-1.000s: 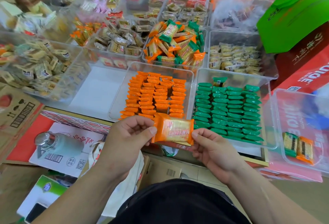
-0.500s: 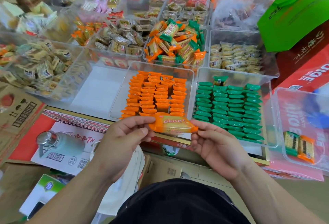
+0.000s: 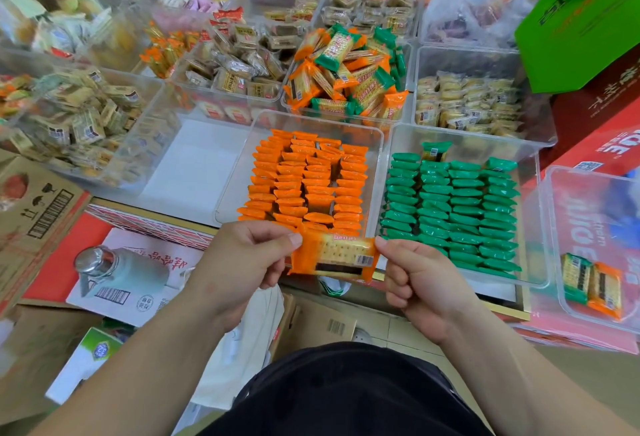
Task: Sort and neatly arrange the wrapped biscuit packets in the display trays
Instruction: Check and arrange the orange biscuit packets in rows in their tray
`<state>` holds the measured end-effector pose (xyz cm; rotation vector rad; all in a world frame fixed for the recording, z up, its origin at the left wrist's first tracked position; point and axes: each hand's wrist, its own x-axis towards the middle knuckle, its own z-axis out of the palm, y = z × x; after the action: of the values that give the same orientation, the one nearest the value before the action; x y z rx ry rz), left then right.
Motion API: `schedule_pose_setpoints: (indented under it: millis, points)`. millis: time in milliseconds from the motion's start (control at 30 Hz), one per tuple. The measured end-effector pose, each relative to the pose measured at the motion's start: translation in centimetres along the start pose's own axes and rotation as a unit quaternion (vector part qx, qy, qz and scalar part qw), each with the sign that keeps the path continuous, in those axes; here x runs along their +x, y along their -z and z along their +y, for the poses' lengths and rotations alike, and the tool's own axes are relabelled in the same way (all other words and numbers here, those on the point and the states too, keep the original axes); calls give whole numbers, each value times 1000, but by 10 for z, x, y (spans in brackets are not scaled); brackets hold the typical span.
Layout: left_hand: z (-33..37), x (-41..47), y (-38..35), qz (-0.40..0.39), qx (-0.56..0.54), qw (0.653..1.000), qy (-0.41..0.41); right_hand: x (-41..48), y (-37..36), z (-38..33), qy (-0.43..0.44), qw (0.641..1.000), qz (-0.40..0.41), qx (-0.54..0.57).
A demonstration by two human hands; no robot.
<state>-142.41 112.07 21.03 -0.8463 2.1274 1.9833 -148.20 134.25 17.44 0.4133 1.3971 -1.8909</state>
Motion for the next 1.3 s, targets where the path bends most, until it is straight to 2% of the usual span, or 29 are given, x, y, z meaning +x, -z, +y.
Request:
schedule_pose_setpoints:
  millis: [67,267,433,500,567,667,733,800,867,1033,1133,1200,1300]
  points:
    - [-1,1,-3,10,24,999,-43,1,-2,-3,30,999,19,-26]
    - [-12,18,-9,1,111,986,-127,21,-4,-10,68,996,57,-8]
    - [-27,47,-10,-14,110,985,-130,58,4,-23,116,986,111,-44]
    - [-44,69,-8,-13,199,972,-127,73,8,-33,153,973,130,-116]
    - [-62,92,-8,-37,356,924,-137,90,11,-41,199,948,139,-205]
    - [-79,122,-16,-95,536,822,-164,116,9,-49,259,872,128,-395]
    - [-85,135,-23,-126,601,774,-154,131,4,-50,282,823,108,-482]
    - [-89,144,-26,-137,626,753,-148,145,-5,-48,301,780,81,-543]
    - [-94,150,-26,-131,632,747,-159,157,-13,-44,303,747,60,-589]
    - [-105,150,-23,-98,624,749,-202,185,-24,-30,271,691,10,-670]
    - [-109,151,-23,-96,616,756,-200,197,-28,-16,260,660,-4,-705]
    - [-112,152,-23,-86,602,768,-202,204,-29,-10,258,627,-6,-735]
    - [-117,154,-21,-39,527,819,-222,212,-30,-6,266,585,12,-766]
